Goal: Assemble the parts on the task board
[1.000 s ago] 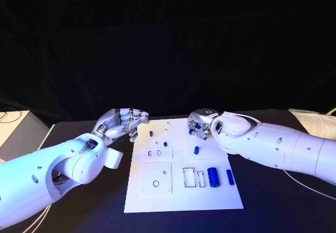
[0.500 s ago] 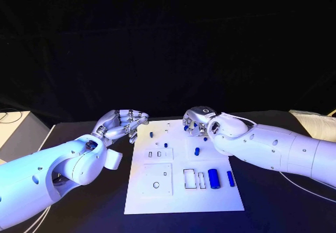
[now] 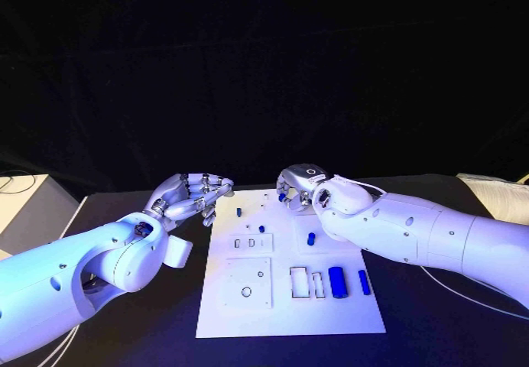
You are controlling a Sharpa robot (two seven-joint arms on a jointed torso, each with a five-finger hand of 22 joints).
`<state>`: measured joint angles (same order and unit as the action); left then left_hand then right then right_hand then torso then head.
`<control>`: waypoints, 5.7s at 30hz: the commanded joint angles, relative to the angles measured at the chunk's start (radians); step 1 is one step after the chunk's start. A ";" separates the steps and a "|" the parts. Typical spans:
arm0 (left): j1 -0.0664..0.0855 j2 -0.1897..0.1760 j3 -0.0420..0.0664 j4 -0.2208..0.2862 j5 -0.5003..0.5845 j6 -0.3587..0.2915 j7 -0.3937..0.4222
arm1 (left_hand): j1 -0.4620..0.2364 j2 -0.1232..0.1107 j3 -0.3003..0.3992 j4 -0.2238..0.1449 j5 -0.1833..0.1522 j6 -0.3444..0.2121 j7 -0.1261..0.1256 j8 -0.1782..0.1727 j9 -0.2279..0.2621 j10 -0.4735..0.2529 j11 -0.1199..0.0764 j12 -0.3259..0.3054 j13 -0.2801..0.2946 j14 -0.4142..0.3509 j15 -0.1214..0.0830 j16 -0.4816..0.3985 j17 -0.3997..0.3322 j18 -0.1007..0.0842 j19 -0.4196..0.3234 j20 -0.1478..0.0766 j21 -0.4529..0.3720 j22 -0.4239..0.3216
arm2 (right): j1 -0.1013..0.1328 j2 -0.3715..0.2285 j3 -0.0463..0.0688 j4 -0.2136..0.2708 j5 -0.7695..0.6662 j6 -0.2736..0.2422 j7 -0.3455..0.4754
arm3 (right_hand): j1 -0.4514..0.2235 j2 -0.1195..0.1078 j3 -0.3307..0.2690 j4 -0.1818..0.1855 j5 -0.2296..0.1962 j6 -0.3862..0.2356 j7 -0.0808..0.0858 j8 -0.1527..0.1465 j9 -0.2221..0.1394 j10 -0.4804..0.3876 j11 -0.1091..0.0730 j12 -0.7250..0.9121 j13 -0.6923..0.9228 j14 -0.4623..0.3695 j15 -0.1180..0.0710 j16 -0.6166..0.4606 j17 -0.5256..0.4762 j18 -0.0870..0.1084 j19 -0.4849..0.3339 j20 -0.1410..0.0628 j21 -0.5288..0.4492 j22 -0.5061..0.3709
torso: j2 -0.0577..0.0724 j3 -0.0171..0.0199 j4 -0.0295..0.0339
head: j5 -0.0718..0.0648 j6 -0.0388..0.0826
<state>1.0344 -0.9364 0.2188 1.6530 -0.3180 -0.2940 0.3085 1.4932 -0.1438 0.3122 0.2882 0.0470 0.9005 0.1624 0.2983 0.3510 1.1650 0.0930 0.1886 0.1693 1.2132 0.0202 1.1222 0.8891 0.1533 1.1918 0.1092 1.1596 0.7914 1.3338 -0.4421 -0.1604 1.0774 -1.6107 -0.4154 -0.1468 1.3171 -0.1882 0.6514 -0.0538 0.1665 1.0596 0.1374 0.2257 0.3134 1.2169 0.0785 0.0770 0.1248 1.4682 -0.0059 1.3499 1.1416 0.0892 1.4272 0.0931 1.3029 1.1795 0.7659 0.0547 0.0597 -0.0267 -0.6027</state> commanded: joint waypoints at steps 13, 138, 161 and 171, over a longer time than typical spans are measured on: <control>0.002 0.000 0.001 -0.003 0.008 0.009 0.002 | -0.012 -0.002 0.006 -0.002 0.003 -0.010 0.001 -0.006 0.002 -0.008 0.003 -0.003 0.002 -0.007 0.004 -0.008 -0.004 -0.010 -0.005 0.007 0.004 0.000 | 0.007 0.062 0.001 -0.062 -0.055 -0.022 -0.046 | -0.004 0.020 0.006 0.001 0.007 0.007 -0.001 0.007 0.004 0.016 -0.008 0.002 0.003 0.032 -0.008 0.007 0.000 -0.013 0.006 -0.006 0.011 0.009 | 0.017 -0.0086 0.0244 | -0.005 0.005; 0.001 0.017 0.002 -0.063 0.016 0.026 0.007 | -0.047 -0.014 -0.002 0.000 0.003 -0.014 0.001 -0.006 0.007 -0.024 0.007 -0.004 0.007 -0.014 0.009 -0.021 -0.014 -0.009 -0.019 0.013 0.012 0.005 | 0.061 -0.277 0.023 0.187 0.368 0.129 -0.036 | 0.016 -0.029 -0.349 0.165 0.021 -0.208 0.030 -0.038 0.043 0.294 0.003 1.435 1.380 0.091 0.009 0.202 0.368 -0.041 0.063 0.008 0.098 0.178 | -0.005 -0.0022 -0.0097 | 0.000 0.006; 0.001 0.013 0.002 -0.057 0.012 0.025 0.001 | -0.042 -0.011 0.001 -0.003 0.003 -0.015 0.000 -0.006 0.007 -0.025 0.006 -0.004 0.008 -0.014 0.008 -0.022 -0.014 -0.008 -0.021 0.013 0.014 0.005 | 0.060 -0.181 0.023 0.061 0.329 0.134 -0.145 | 0.034 -0.023 -0.402 0.202 0.037 -0.230 0.038 -0.031 0.041 0.338 0.012 1.479 1.430 0.100 0.018 0.218 0.417 -0.053 0.082 0.018 0.146 0.238 | 0.011 0.0112 -0.0011 | -0.001 -0.011; 0.001 0.012 0.002 -0.056 0.010 0.025 0.000 | -0.042 -0.011 0.001 -0.003 0.003 -0.015 0.000 -0.006 0.007 -0.025 0.006 -0.004 0.008 -0.014 0.008 -0.022 -0.014 -0.008 -0.021 0.013 0.014 0.005 | 0.054 -0.167 0.023 0.044 0.305 0.146 -0.143 | 0.035 -0.022 -0.402 0.202 0.037 -0.229 0.038 -0.031 0.042 0.337 0.012 1.478 1.429 0.100 0.018 0.218 0.417 -0.053 0.082 0.018 0.146 0.238 | 0.011 0.0124 -0.0019 | 0.001 -0.014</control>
<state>1.0348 -0.9250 0.2195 1.5939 -0.3071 -0.2848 0.3011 1.4538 -0.1569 0.3120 0.2883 0.0470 0.8935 0.1625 0.2983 0.3567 1.1472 0.0964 0.1886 0.1763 1.2059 0.0273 1.1064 0.8757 0.1533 1.1792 0.1216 1.1669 0.7961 1.3895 -0.6111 -0.1379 1.1231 -1.2773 -0.2884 -0.2843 1.3463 -0.2118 0.2553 0.1464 0.2012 0.8318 0.1756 0.1930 0.3540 1.4666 0.0861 1.5544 1.3079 1.4665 0.0072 1.5645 1.3084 0.0531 1.4626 0.1042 1.4459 1.3078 0.7769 0.0664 0.0582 -0.0257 -0.6160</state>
